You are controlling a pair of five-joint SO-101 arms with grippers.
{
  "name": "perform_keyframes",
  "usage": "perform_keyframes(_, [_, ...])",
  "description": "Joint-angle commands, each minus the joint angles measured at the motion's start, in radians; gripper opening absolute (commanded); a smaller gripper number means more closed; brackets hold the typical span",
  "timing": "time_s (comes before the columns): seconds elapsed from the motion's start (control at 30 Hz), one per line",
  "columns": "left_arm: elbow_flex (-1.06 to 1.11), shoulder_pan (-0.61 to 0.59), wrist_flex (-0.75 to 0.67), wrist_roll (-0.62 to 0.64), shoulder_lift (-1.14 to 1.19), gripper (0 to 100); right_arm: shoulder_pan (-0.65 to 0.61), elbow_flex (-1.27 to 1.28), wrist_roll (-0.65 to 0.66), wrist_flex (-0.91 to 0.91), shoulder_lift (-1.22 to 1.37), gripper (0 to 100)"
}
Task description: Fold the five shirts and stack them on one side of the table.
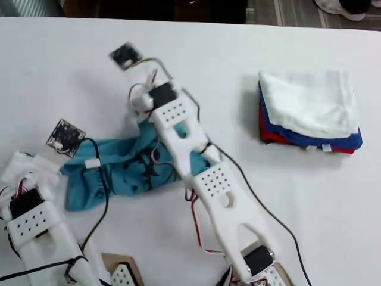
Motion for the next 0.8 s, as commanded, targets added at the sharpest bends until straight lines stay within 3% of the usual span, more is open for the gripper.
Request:
perform_keyframes(0.0, [0.005, -0.009, -0.014, -0.002, -0.012, 3, 0.059, -0.052, 0.0, 0.067, -0.157, 2.0])
perform_keyframes(0.13, [0.061, 0.006, -0.012, 0.006, -0.011, 3, 0.114, -0.055, 0.0, 0.136, -0.234, 2.0])
perform_keyframes(0.27, [0.031, 0.031, 0.083, 0.091, -0.012, 3, 0.174, -0.055, 0.005, 0.216, -0.348, 2.0])
perform_keyframes(0.43, [-0.28, 0.049, 0.296, 0.193, -0.011, 3, 0.268, -0.054, 0.008, 0.245, -0.539, 2.0])
perform_keyframes(0.6, [-0.645, 0.16, 0.566, 0.201, -0.011, 3, 0.314, -0.044, 0.008, 0.246, -0.725, 1.9])
perform_keyframes(0.77, [-0.799, 0.215, 0.631, 0.195, -0.011, 3, 0.334, -0.003, 0.008, 0.246, -0.812, 1.9])
